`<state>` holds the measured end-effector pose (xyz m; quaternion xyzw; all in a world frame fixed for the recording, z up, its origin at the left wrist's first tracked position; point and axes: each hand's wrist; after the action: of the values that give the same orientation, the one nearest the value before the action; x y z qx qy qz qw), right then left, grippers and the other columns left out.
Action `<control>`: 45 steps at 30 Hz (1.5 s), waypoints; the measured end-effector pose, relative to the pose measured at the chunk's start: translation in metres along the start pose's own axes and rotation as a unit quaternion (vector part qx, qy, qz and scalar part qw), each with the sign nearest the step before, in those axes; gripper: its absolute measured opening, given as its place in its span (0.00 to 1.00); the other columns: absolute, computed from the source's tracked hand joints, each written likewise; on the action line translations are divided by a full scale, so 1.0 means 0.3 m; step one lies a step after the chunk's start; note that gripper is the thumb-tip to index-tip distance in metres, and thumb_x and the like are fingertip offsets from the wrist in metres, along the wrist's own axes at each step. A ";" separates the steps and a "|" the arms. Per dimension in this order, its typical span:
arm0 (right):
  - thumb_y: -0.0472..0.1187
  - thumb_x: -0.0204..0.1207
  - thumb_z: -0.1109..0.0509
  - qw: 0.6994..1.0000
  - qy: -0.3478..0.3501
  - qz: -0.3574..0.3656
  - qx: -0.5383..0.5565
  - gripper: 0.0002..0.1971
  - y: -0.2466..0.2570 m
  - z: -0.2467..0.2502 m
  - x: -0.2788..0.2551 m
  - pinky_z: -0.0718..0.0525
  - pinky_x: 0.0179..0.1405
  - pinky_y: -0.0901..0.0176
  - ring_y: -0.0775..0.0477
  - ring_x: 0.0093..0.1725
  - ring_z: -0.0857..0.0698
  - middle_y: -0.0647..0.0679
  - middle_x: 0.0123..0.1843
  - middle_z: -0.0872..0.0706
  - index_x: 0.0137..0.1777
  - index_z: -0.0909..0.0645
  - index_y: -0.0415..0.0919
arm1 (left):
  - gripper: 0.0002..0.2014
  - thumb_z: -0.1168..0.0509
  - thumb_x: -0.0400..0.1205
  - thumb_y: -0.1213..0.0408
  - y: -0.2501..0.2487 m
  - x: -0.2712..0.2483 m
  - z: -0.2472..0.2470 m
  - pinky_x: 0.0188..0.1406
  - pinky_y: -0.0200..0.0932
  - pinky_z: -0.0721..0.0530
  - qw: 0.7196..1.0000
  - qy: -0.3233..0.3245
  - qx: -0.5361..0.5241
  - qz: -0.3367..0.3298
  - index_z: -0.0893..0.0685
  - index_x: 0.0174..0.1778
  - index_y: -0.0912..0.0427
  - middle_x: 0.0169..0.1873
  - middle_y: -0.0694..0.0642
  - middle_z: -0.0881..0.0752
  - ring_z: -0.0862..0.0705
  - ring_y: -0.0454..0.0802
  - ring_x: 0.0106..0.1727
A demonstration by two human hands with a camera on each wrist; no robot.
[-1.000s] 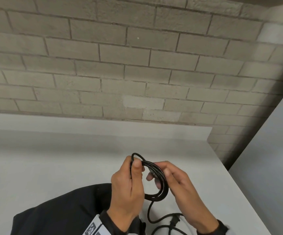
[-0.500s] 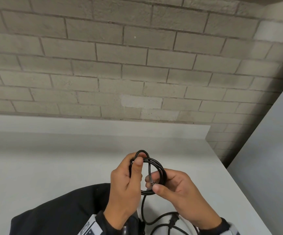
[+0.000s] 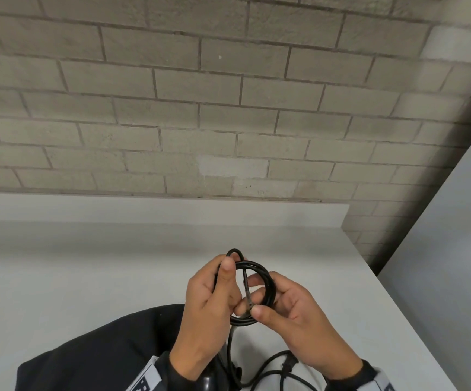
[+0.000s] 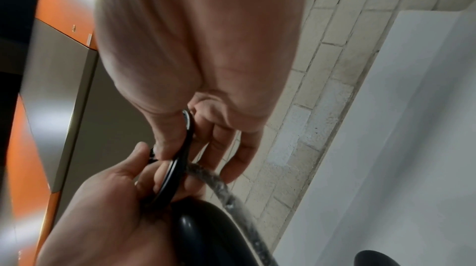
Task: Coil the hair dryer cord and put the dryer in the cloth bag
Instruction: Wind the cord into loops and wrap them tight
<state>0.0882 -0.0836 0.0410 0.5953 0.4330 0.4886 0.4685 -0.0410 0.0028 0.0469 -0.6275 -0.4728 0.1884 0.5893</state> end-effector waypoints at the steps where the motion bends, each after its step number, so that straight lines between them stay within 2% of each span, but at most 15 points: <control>1: 0.28 0.77 0.29 1.000 -0.021 0.010 -0.016 0.16 -0.008 -0.008 -0.003 0.16 0.59 0.50 0.40 0.53 0.10 0.39 0.47 0.09 0.62 0.23 0.41 | 0.34 0.37 0.74 0.29 0.000 0.001 0.000 0.23 0.39 0.28 1.000 -0.010 0.003 -0.004 0.24 0.31 0.64 0.18 0.52 0.36 0.35 0.45 0.21; 4: 0.31 0.71 0.23 0.973 -0.157 0.099 -0.140 0.25 -0.043 -0.052 -0.012 0.16 0.62 0.54 0.44 0.59 0.13 0.50 0.60 0.14 0.61 0.25 0.56 | 0.27 0.40 0.76 0.29 -0.003 0.006 0.005 0.27 0.46 0.29 0.998 -0.036 0.053 -0.018 0.29 0.26 0.49 0.19 0.49 0.35 0.35 0.46 0.23; 7: 0.39 0.68 0.20 0.864 -0.274 0.242 -0.346 0.20 -0.077 -0.081 -0.022 0.23 0.53 0.72 0.56 0.53 0.19 0.57 0.57 0.23 0.56 0.24 0.53 | 0.24 0.42 0.77 0.29 -0.001 0.005 0.001 0.25 0.47 0.32 0.995 -0.049 0.082 -0.024 0.28 0.27 0.44 0.19 0.48 0.34 0.36 0.46 0.23; 9: 0.42 0.76 0.28 0.813 -0.254 0.274 -0.447 0.10 -0.093 -0.097 -0.022 0.21 0.44 0.71 0.58 0.45 0.21 0.54 0.49 0.26 0.56 0.20 0.45 | 0.22 0.42 0.77 0.28 0.000 0.001 -0.006 0.24 0.46 0.32 0.994 -0.049 0.089 -0.033 0.26 0.29 0.42 0.20 0.48 0.34 0.36 0.45 0.23; 13: 0.44 0.81 0.39 0.787 -0.199 0.212 -0.544 0.10 -0.068 -0.131 -0.027 0.21 0.28 0.60 0.53 0.38 0.23 0.51 0.41 0.25 0.55 0.18 0.44 | 0.14 0.44 0.80 0.37 0.015 -0.012 -0.014 0.22 0.37 0.30 0.988 -0.053 0.130 -0.071 0.23 0.33 0.38 0.19 0.45 0.29 0.33 0.40 0.22; 15: 0.45 0.81 0.41 0.804 -0.178 0.172 -0.541 0.10 -0.042 -0.142 -0.032 0.22 0.29 0.62 0.55 0.39 0.23 0.53 0.42 0.25 0.49 0.17 0.45 | 0.13 0.45 0.81 0.40 0.022 -0.014 -0.020 0.22 0.32 0.30 0.984 -0.060 0.144 -0.086 0.22 0.37 0.40 0.19 0.43 0.27 0.31 0.39 0.21; 18: 0.46 0.81 0.39 0.889 -0.161 0.113 -0.414 0.08 0.004 -0.149 -0.045 0.22 0.41 0.72 0.56 0.44 0.18 0.59 0.46 0.21 0.49 0.17 0.51 | 0.14 0.44 0.82 0.39 0.027 -0.009 -0.020 0.21 0.29 0.30 0.978 -0.069 0.167 -0.104 0.22 0.40 0.44 0.19 0.44 0.25 0.29 0.39 0.21; 23: 0.42 0.80 0.33 0.966 -0.121 0.026 -0.226 0.05 0.099 -0.131 -0.055 0.17 0.50 0.64 0.55 0.45 0.13 0.53 0.43 0.11 0.44 0.17 0.51 | 0.17 0.48 0.81 0.30 0.035 -0.006 -0.010 0.19 0.41 0.30 0.972 -0.069 0.194 -0.115 0.23 0.41 0.36 0.19 0.48 0.26 0.32 0.40 0.20; 25: 0.44 0.78 0.33 0.982 -0.104 0.011 -0.155 0.05 0.123 -0.106 -0.054 0.18 0.48 0.66 0.57 0.42 0.15 0.52 0.42 0.11 0.44 0.15 0.47 | 0.19 0.48 0.81 0.30 0.038 -0.011 -0.008 0.20 0.44 0.29 0.971 -0.067 0.197 -0.117 0.20 0.49 0.37 0.19 0.47 0.25 0.31 0.39 0.20; 28: 0.49 0.77 0.31 0.994 -0.084 -0.005 -0.072 0.11 0.146 -0.071 -0.054 0.18 0.50 0.61 0.53 0.44 0.14 0.46 0.43 0.10 0.44 0.15 0.42 | 0.20 0.47 0.84 0.36 0.038 -0.014 -0.007 0.19 0.49 0.27 0.967 -0.056 0.216 -0.122 0.22 0.66 0.38 0.18 0.51 0.26 0.30 0.43 0.19; 32: 0.51 0.76 0.31 0.997 -0.057 -0.003 0.060 0.15 0.164 -0.052 -0.061 0.17 0.52 0.54 0.38 0.49 0.12 0.28 0.41 0.17 0.40 0.19 0.36 | 0.19 0.48 0.83 0.32 0.031 -0.006 -0.007 0.18 0.52 0.26 0.963 -0.061 0.222 -0.140 0.19 0.54 0.37 0.19 0.47 0.23 0.28 0.47 0.18; 36: 0.50 0.76 0.28 0.986 -0.060 0.000 0.157 0.17 0.151 -0.042 -0.058 0.17 0.52 0.51 0.38 0.43 0.15 0.42 0.37 0.21 0.41 0.22 0.34 | 0.18 0.47 0.80 0.29 0.033 -0.007 -0.004 0.18 0.50 0.30 0.969 -0.065 0.201 -0.125 0.21 0.45 0.36 0.19 0.48 0.26 0.31 0.44 0.19; 40: 0.50 0.76 0.30 0.990 -0.081 0.001 0.116 0.16 0.146 -0.052 -0.056 0.17 0.51 0.53 0.39 0.42 0.15 0.44 0.35 0.19 0.40 0.20 0.36 | 0.18 0.46 0.84 0.38 0.031 -0.009 -0.007 0.19 0.49 0.28 0.968 -0.031 0.218 -0.120 0.22 0.68 0.34 0.17 0.50 0.30 0.32 0.49 0.18; 43: 0.53 0.76 0.30 0.996 -0.082 0.004 0.031 0.15 0.147 -0.066 -0.062 0.18 0.53 0.50 0.37 0.44 0.15 0.46 0.35 0.14 0.39 0.18 0.40 | 0.16 0.46 0.85 0.40 0.032 -0.011 -0.013 0.19 0.43 0.26 0.965 -0.021 0.218 -0.142 0.18 0.60 0.39 0.21 0.41 0.21 0.29 0.41 0.18; 45: 0.56 0.74 0.28 0.997 -0.080 0.015 0.004 0.17 0.149 -0.079 -0.064 0.18 0.52 0.50 0.36 0.44 0.15 0.46 0.35 0.12 0.41 0.17 0.41 | 0.19 0.47 0.84 0.36 0.040 -0.011 -0.019 0.18 0.41 0.28 0.967 -0.029 0.209 -0.140 0.18 0.53 0.44 0.21 0.42 0.20 0.29 0.38 0.18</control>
<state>0.0645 -0.1074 0.0834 0.6409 0.3865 0.4446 0.4920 -0.0335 -0.0015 0.0362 -0.4119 -0.5229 0.2169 0.7141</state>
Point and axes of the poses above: each hand's wrist, its own x-axis towards the middle knuckle, its own z-axis out of the back of the hand, y = z × x
